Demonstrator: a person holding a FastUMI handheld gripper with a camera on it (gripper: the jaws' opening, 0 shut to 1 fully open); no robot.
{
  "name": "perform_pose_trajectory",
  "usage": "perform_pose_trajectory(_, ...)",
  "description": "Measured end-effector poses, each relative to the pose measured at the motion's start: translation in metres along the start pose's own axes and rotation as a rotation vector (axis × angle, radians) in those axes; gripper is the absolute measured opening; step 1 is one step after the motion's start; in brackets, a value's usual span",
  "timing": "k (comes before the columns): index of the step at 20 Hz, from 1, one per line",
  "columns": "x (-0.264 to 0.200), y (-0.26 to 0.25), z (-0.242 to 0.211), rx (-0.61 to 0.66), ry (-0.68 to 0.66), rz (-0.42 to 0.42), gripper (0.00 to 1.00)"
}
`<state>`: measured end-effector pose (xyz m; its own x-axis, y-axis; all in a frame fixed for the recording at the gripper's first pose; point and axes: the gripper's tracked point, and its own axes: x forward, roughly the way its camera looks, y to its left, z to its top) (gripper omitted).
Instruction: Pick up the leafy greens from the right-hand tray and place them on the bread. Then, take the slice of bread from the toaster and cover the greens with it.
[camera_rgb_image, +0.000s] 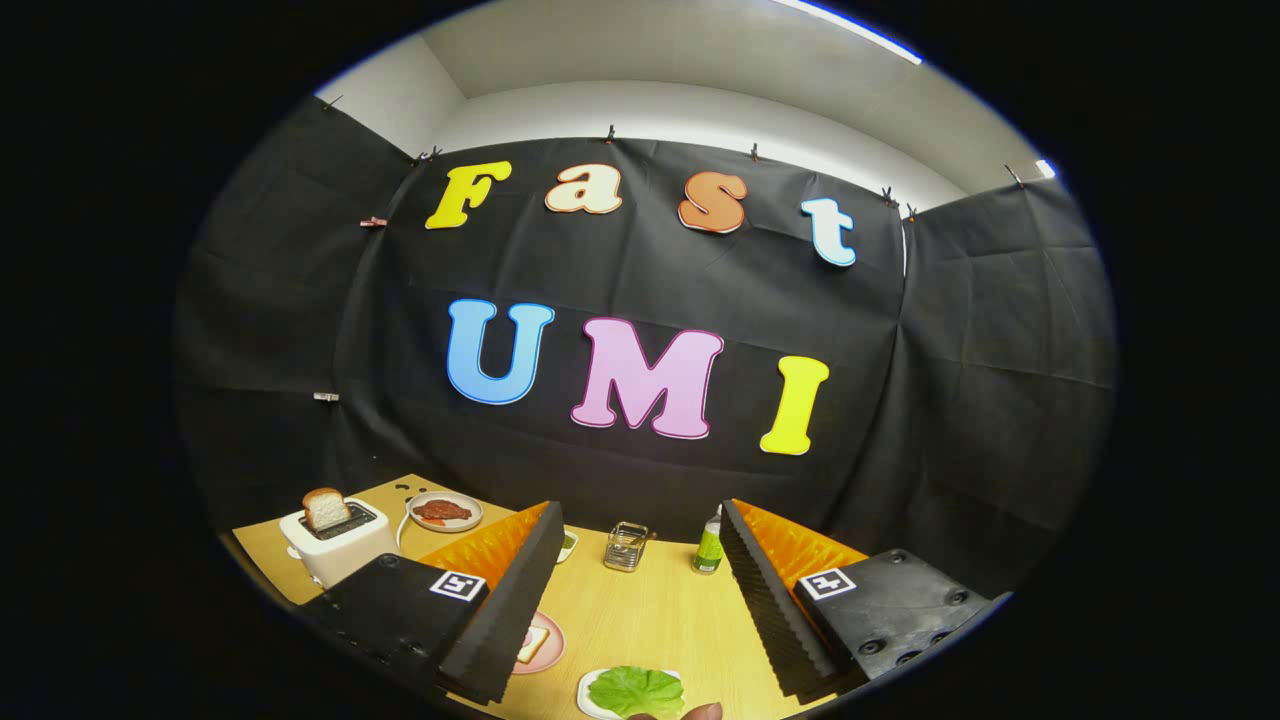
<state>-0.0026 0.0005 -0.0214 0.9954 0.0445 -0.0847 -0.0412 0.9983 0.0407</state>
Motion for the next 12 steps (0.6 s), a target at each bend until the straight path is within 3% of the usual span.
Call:
perform_pose_trajectory(5,0.007,-0.011,-0.071,-0.035,0.254,0.025,0.97)
perform_pose_trajectory(9,0.002,-0.021,-0.169,-0.066,0.506,0.056,0.97)
perform_pose_trajectory(12,-0.007,-0.011,-0.249,-0.067,0.680,0.145,0.96)
